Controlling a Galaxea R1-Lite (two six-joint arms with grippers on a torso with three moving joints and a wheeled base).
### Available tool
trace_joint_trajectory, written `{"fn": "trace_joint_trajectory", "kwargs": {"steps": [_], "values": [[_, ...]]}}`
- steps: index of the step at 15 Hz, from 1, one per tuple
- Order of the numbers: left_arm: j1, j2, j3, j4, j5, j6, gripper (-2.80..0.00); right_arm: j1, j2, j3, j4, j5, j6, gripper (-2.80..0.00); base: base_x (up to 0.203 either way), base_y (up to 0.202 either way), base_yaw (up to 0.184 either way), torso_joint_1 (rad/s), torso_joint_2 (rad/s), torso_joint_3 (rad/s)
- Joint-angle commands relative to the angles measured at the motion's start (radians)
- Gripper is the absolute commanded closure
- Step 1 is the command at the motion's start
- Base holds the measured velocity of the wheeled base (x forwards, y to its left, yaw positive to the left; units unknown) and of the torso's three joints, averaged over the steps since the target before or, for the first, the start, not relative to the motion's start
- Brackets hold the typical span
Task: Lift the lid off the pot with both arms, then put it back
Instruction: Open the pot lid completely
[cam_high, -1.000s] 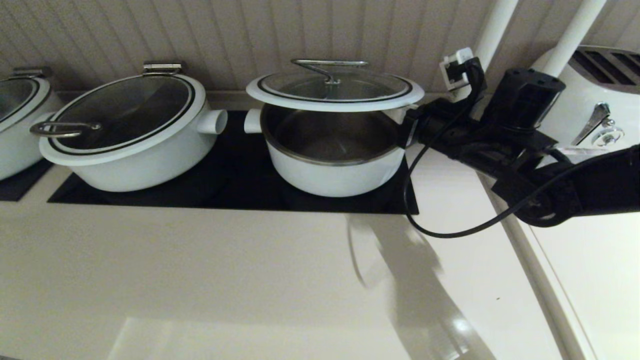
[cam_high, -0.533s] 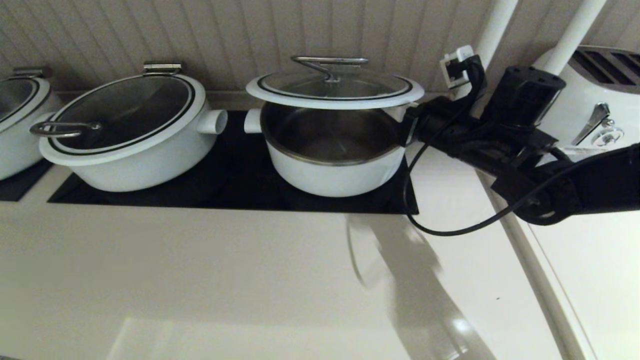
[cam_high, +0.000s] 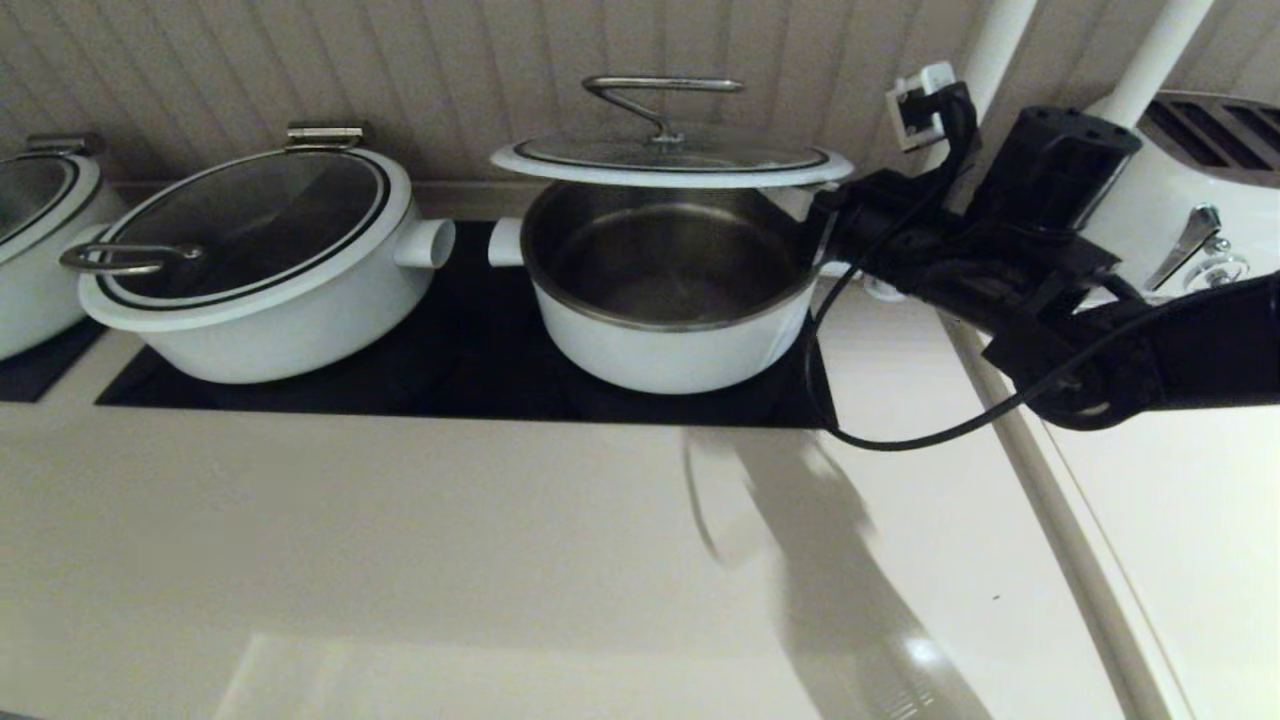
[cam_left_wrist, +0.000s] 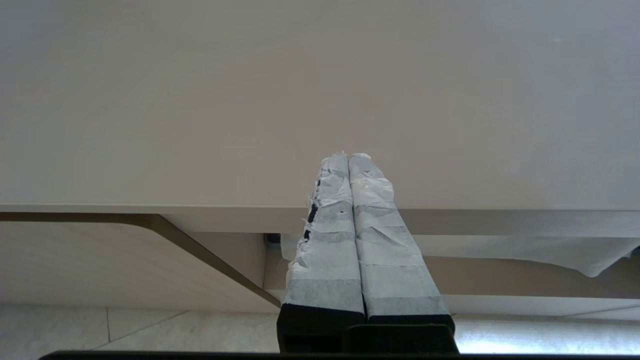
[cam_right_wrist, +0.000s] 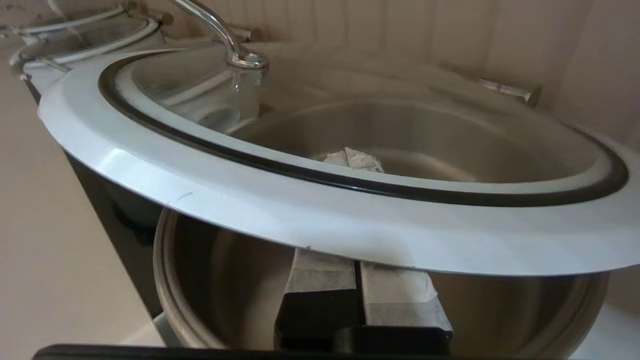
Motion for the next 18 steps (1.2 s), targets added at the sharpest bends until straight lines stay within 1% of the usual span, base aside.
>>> {"fn": "trace_joint_trajectory", "kwargs": {"steps": [1,14,18], "values": [[0.000,-0.001,0.000,0.000,0.000,0.000,0.00,0.001,0.001,-0.010,-0.005,0.003,-0.001,0.00,0.000,0.000,0.000,0.000,0.00,0.000],[0.000,-0.001,0.000,0.000,0.000,0.000,0.00,-0.012,-0.021,-0.017,-0.012,-0.004,-0.002,0.00,0.000,0.000,0.000,0.000,0.00,0.000],[0.000,-0.001,-0.001,0.000,0.000,0.000,0.00,-0.016,0.008,-0.078,-0.010,-0.005,-0.002,0.00,0.000,0.000,0.000,0.000,0.00,0.000]]}}
